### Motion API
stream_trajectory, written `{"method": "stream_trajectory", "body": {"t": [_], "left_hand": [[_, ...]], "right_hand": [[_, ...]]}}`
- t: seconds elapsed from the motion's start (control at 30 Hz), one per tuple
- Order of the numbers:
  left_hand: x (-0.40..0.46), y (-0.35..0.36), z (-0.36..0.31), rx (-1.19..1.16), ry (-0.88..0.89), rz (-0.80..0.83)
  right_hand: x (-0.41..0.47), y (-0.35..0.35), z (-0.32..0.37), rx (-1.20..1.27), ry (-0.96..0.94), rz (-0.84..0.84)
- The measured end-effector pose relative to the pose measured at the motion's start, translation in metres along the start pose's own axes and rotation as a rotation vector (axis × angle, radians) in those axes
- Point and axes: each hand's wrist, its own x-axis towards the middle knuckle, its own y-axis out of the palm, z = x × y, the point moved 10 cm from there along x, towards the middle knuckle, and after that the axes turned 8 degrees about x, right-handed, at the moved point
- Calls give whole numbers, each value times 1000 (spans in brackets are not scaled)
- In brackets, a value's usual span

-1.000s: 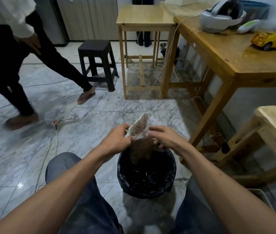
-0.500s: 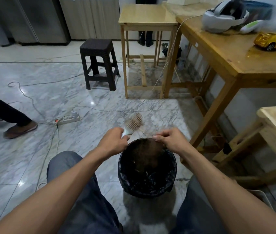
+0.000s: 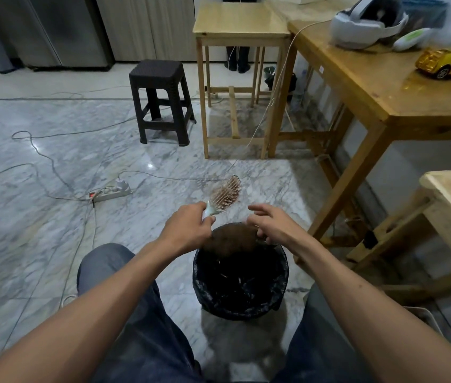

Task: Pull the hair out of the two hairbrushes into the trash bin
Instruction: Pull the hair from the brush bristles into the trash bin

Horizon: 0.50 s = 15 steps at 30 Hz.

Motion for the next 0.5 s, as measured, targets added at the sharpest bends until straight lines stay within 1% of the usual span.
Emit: {"method": "stream_trajectory", "body": {"t": [0.13,0.2,0.33,0.4,0.43,0.5], "left_hand": [[-2,-1,-16,58,88,-27],[-2,-2,-18,74,111,-46],[1,-13,-8,107,65,-113],[2,-16,0,138,33,-139],[2,-16,3,148,13,-153],[1,-18,8,132,-40,-197]], "right_hand": [[-1,17,8,172,-19,81],[-3,22,12,234,-50,92],[-2,8,7,324,-74,-35],[-3,-3,3,298,-76,-81],[-4,-9,2,248,-79,-97],[-4,-18,-5,70,-66,-119]]}}
